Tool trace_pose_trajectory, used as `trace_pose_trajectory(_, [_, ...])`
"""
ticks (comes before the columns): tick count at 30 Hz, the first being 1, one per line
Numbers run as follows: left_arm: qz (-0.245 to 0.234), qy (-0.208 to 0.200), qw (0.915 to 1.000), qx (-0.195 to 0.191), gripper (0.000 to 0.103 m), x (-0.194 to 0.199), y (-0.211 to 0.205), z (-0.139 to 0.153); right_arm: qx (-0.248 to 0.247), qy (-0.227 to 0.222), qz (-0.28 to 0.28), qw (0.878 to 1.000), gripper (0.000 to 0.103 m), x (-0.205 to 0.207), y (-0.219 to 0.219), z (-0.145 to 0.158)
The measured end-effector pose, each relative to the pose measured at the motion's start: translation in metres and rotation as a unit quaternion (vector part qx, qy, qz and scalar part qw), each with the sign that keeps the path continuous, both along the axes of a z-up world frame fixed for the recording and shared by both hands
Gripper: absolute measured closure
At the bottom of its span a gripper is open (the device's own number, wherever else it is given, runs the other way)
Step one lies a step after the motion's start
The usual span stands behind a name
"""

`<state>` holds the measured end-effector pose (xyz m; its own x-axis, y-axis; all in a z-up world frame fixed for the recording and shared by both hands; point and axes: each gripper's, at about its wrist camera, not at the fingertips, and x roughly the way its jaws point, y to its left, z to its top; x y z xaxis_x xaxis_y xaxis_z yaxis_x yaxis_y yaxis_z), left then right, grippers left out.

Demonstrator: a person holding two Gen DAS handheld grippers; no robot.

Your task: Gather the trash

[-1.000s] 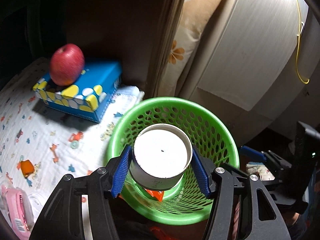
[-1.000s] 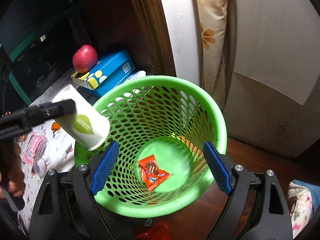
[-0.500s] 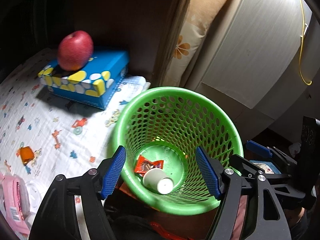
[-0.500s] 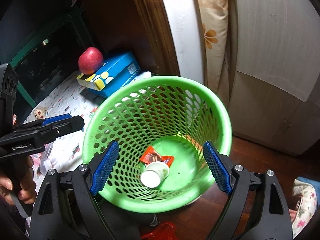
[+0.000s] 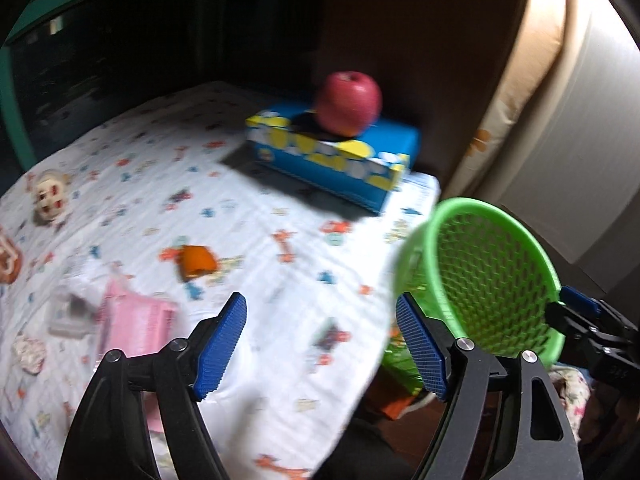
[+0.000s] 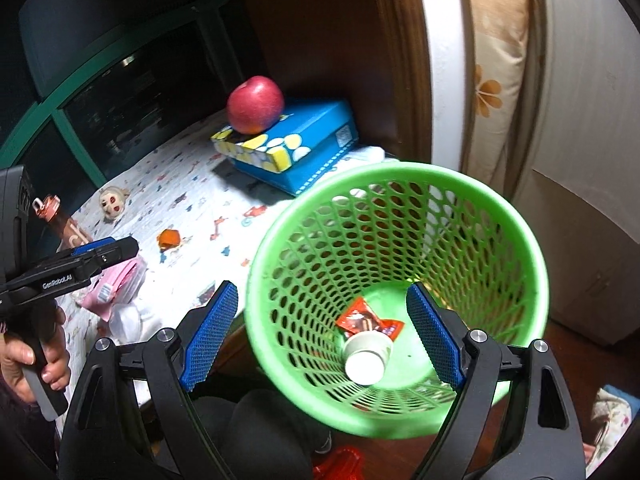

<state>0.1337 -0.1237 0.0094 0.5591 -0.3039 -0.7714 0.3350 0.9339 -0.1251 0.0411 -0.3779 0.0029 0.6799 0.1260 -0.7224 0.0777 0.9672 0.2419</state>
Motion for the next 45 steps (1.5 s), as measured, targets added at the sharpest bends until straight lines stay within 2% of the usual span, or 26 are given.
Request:
trace_pose_trajectory(5, [0.061,-0.009,0.9976,0.034,0.021,0.008,0.055,-0.007,-0.002,0.000,0.032,0.999,0.017,0.010,0.030,0.002])
trace_pose_trajectory(9, [0.095,0.008,0.9941,0.052,0.017,0.014,0.094,-0.022,0.002,0.004,0.056,0.998,0.017,0.019,0.053,-0.001])
trace_pose_trajectory(12, [0.095,0.017,0.9932,0.064,0.013,0.014,0.105,-0.033,0.003,0.007,0.073,0.997,0.017,0.025,0.070,-0.003])
trace_pose_trajectory(24, [0.085,0.031,0.9893,0.114,0.014,0.019,0.115,-0.068,0.002,0.019,0.110,0.994,0.017,0.035,0.108,-0.010])
trace_pose_trajectory(25, [0.086,0.029,0.9889,0.118,0.015,0.019,0.115,-0.069,0.001,0.021,0.111,0.994,0.017,0.035,0.110,-0.010])
trace_pose_trajectory(29, [0.083,0.030,0.9889,0.120,0.030,0.018,0.117,-0.073,0.001,0.026,0.122,0.992,0.017,0.037,0.119,-0.013])
trace_pose_trajectory(35, [0.079,0.020,0.9896,0.118,0.041,0.013,0.118,-0.071,0.000,0.030,0.133,0.991,0.017,0.037,0.131,-0.017])
trace_pose_trajectory(44, [0.098,0.006,0.9935,0.059,0.045,0.002,0.139,-0.046,-0.004,0.035,0.165,0.986,0.017,0.038,0.158,-0.024])
trace_pose_trajectory(45, [0.102,0.003,0.9936,0.050,0.054,0.000,0.143,-0.041,-0.004,0.036,0.170,0.985,0.017,0.038,0.163,-0.026])
